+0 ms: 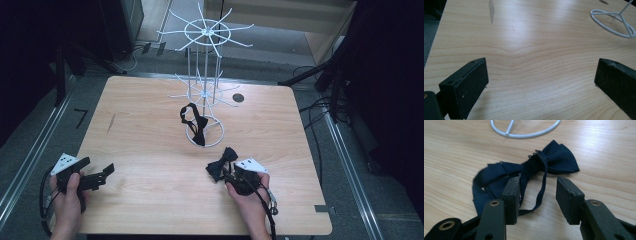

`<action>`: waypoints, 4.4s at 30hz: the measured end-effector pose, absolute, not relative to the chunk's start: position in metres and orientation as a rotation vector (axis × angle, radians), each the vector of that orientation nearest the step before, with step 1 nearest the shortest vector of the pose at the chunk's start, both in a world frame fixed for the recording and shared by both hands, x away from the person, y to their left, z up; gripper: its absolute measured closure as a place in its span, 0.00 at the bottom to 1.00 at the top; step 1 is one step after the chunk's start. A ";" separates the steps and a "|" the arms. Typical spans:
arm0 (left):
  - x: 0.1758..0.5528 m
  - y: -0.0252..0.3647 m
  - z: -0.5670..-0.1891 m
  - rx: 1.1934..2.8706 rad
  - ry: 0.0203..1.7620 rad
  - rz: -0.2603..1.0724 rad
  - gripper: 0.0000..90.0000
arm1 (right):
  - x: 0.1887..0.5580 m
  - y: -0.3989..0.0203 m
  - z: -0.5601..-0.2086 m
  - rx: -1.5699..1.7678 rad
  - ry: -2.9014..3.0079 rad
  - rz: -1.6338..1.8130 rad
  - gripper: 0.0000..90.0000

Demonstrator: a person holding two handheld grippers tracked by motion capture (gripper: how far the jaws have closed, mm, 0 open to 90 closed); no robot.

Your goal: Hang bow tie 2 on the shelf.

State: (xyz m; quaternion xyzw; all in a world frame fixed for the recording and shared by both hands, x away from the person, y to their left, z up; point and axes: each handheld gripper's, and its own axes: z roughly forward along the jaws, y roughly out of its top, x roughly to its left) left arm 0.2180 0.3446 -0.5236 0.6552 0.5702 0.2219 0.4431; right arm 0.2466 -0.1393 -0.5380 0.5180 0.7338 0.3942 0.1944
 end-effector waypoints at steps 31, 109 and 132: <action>0.218 0.345 -0.524 1.626 1.414 0.548 0.00 | 0.244 -0.151 -0.521 1.261 2.003 1.072 1.00; 0.218 0.345 -0.524 1.630 1.414 0.550 0.00 | 0.248 -0.109 -0.393 0.909 1.754 1.440 1.00; 0.218 0.344 -0.524 1.626 1.414 0.551 0.00 | 0.254 -0.104 -0.380 0.885 1.748 1.441 1.00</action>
